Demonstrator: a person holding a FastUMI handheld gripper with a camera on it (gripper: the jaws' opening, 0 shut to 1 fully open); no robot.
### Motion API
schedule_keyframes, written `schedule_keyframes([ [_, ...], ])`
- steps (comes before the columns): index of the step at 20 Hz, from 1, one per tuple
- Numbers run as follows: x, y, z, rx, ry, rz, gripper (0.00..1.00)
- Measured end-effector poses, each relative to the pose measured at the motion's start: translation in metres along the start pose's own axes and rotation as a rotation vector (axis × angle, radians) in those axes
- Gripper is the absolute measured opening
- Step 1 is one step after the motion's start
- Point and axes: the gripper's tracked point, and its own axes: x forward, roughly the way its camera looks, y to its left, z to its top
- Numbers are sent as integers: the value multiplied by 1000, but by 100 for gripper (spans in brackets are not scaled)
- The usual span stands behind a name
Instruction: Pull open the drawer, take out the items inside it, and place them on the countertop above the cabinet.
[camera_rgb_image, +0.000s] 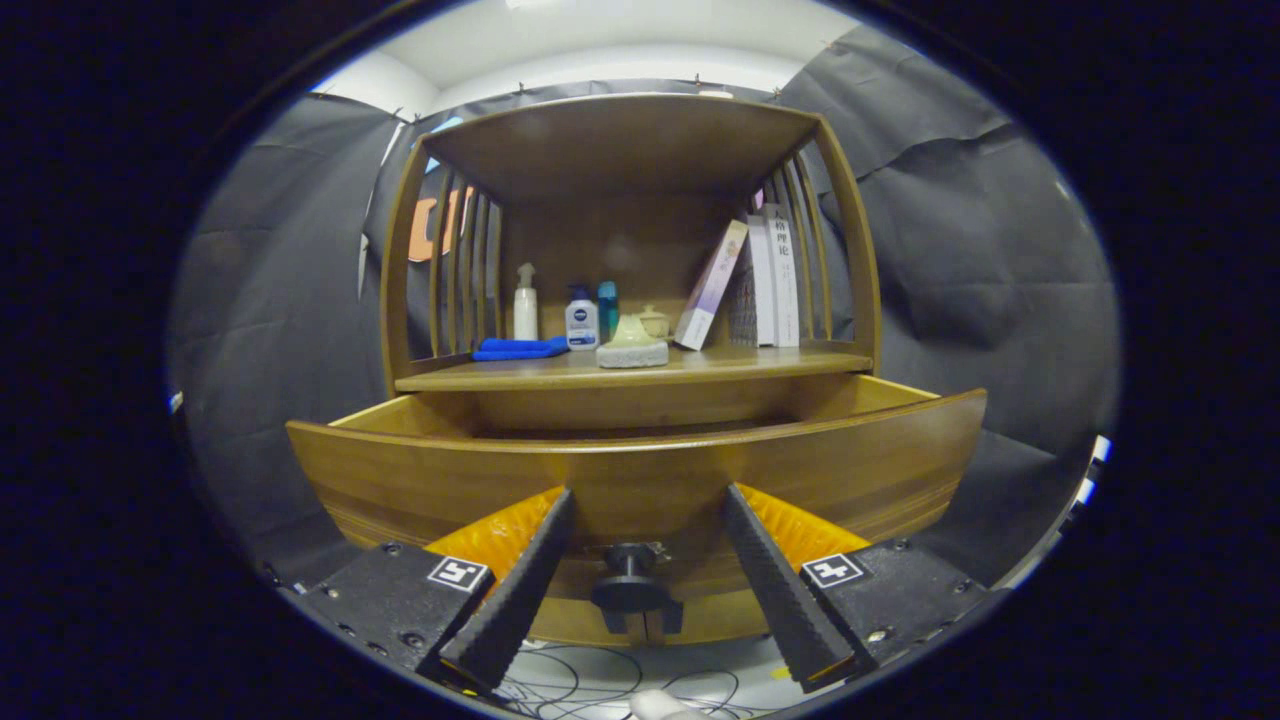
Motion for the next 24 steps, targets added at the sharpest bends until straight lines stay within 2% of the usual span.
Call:
schedule_keyframes([
  [6,39,8,4,-24,2,-28,100],
  [16,108,7,11,-81,-2,-23,99],
  [19,123,5,-5,-106,67,-31,100],
  [21,126,2,-23,-87,144,-31,100],
  [24,130,5,-16,7,85,-9,99],
])
